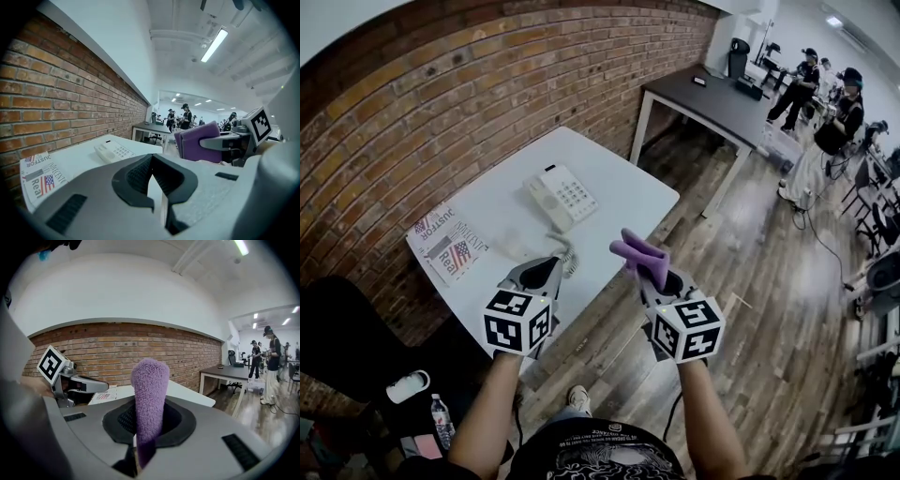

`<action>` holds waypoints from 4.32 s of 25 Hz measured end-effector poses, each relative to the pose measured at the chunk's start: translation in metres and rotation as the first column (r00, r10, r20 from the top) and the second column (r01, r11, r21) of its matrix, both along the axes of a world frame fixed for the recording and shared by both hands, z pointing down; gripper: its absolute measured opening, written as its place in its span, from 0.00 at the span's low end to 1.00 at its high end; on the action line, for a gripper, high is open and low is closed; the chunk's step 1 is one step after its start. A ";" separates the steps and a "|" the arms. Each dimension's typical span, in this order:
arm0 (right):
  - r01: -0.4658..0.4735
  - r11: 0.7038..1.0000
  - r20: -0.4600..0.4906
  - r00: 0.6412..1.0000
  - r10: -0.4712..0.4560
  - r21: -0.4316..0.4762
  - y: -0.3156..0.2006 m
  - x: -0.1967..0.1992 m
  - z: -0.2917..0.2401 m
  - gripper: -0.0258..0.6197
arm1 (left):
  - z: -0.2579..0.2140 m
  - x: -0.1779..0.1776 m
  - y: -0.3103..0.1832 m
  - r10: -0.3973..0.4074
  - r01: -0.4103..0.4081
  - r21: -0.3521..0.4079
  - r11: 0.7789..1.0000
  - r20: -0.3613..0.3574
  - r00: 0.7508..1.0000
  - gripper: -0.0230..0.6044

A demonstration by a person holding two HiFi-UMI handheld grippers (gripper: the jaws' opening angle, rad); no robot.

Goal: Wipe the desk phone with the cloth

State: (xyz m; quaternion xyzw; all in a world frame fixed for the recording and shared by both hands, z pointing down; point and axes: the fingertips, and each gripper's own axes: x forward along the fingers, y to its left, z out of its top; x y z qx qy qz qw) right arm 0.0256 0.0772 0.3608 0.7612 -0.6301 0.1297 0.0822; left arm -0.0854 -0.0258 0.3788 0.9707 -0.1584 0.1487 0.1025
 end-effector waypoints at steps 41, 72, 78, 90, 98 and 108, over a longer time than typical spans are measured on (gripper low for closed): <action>0.519 0.851 -0.062 0.850 -0.524 -0.079 -0.286 0.124 0.036 0.11 | 0.052 0.074 -0.173 -0.478 0.480 -0.030 0.877 0.054 0.877 0.05; 0.734 0.488 -0.361 0.344 -0.867 -0.472 -0.450 0.081 0.127 0.11 | 0.089 0.067 -0.195 -0.730 0.745 -0.131 0.654 0.150 0.667 0.05; 0.731 0.463 -0.302 0.353 -0.886 -0.502 -0.440 0.075 0.153 0.11 | 0.091 0.070 -0.192 -0.704 0.722 -0.150 0.675 0.162 0.691 0.05; 0.698 0.483 -0.261 0.408 -0.875 -0.528 -0.407 0.079 0.170 0.11 | 0.096 0.074 -0.193 -0.653 0.666 -0.175 0.725 0.131 0.746 0.05; 0.678 0.501 -0.241 0.446 -0.862 -0.538 -0.379 0.081 0.178 0.11 | 0.099 0.072 -0.181 -0.621 0.632 -0.183 0.753 0.119 0.775 0.05; 0.662 0.495 -0.208 0.466 -0.860 -0.563 -0.326 0.082 0.191 0.11 | 0.097 0.071 -0.159 -0.595 0.601 -0.189 0.777 0.094 0.799 0.05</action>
